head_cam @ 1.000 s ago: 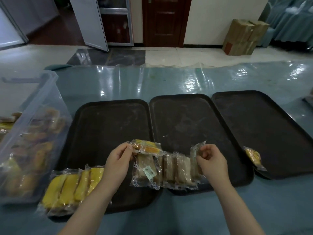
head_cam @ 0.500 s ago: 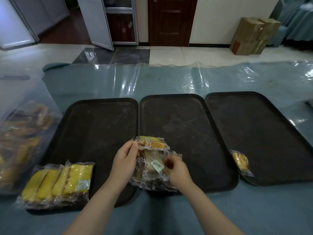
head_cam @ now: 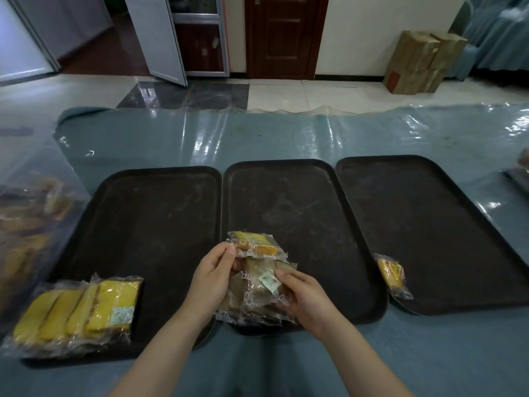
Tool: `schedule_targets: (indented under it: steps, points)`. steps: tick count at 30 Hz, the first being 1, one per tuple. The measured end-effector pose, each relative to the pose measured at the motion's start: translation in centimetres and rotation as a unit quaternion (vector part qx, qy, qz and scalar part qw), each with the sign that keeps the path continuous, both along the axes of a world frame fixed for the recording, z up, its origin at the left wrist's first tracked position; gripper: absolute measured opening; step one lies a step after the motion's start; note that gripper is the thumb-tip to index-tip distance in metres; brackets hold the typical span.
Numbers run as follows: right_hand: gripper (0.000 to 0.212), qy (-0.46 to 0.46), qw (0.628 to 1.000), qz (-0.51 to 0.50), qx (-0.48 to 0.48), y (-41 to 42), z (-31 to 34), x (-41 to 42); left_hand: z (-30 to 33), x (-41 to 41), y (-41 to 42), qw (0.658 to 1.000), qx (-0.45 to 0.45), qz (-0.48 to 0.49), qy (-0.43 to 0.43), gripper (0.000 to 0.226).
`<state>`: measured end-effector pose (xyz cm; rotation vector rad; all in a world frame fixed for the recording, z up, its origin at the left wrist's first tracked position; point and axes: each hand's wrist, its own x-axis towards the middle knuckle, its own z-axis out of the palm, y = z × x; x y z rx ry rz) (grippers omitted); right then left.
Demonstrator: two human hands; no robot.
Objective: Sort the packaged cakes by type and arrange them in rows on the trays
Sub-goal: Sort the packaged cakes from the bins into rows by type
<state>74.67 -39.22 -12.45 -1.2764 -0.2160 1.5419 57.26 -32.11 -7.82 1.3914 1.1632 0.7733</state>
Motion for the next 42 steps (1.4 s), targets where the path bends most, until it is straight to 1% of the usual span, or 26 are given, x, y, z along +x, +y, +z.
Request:
schedule_targets:
  steps: [2,4,8,11,14,16,18,20,22,24,28,30,33,35,38,42]
  points:
    - [0.019,-0.032,0.999,-0.031,0.007,-0.1,0.0,0.6,-0.1,-0.1,0.1,1.000,0.000,0.001,-0.004,0.032]
    - [0.014,-0.087,0.994,-0.064,0.008,-0.3,0.0,1.6,-0.2,-0.5,0.6,1.000,0.002,0.009,-0.006,0.031]
    - [0.015,-0.220,0.968,-0.122,0.004,-0.9,0.2,4.1,-0.1,-2.4,1.8,0.999,-0.002,0.025,-0.032,0.031]
    - [0.013,-0.356,0.927,-0.120,-0.002,-1.5,0.5,5.2,-0.3,-4.6,2.5,0.998,0.009,0.039,-0.048,0.031]
    - [0.014,-0.474,0.876,-0.086,-0.030,-1.7,0.6,5.2,-1.4,-7.4,3.1,0.997,0.022,0.058,-0.035,0.029]
    - [0.014,-0.538,0.841,-0.040,-0.043,-1.5,0.3,4.6,-2.3,-9.6,3.4,0.997,0.030,0.071,-0.010,0.028]
    - [0.012,-0.579,0.813,0.006,-0.053,-1.3,-0.6,3.6,-3.1,-11.8,3.5,0.995,0.041,0.082,0.040,0.026]
    - [0.013,-0.602,0.796,0.039,-0.055,-1.0,-1.6,2.3,-3.6,-13.7,3.3,0.991,0.056,0.066,0.100,0.025]
    - [0.017,-0.601,0.796,0.054,-0.057,-0.7,-2.4,1.0,-4.0,-15.4,3.0,0.987,0.067,0.060,0.136,0.026]
    - [0.019,-0.593,0.801,0.067,-0.054,-0.5,-3.1,-0.2,-4.3,-16.8,2.7,0.982,0.070,0.063,0.161,0.026]
    - [0.013,-0.593,0.797,0.101,-0.044,0.0,-4.3,-1.9,-5.3,-19.2,2.3,0.976,0.098,0.048,0.191,0.020]
    - [0.010,-0.604,0.791,0.094,-0.036,0.4,-4.2,-2.5,-5.8,-20.2,2.3,0.972,0.107,0.037,0.206,0.020]
    - [0.011,-0.630,0.773,0.074,0.002,1.2,-3.3,-4.0,-6.1,-21.5,2.3,0.965,0.130,0.025,0.225,0.021]
    - [0.016,-0.640,0.763,0.080,0.042,1.8,-2.8,-6.0,-6.2,-22.2,2.4,0.965,0.141,0.033,0.220,0.021]
    - [0.021,-0.640,0.750,0.132,0.099,2.5,-2.7,-9.6,-6.5,-23.4,2.7,0.963,0.137,0.044,0.228,0.018]
    - [0.023,-0.627,0.747,0.182,0.126,3.0,-3.6,-13.6,-7.5,-25.5,3.2,0.950,0.142,0.025,0.276,0.021]
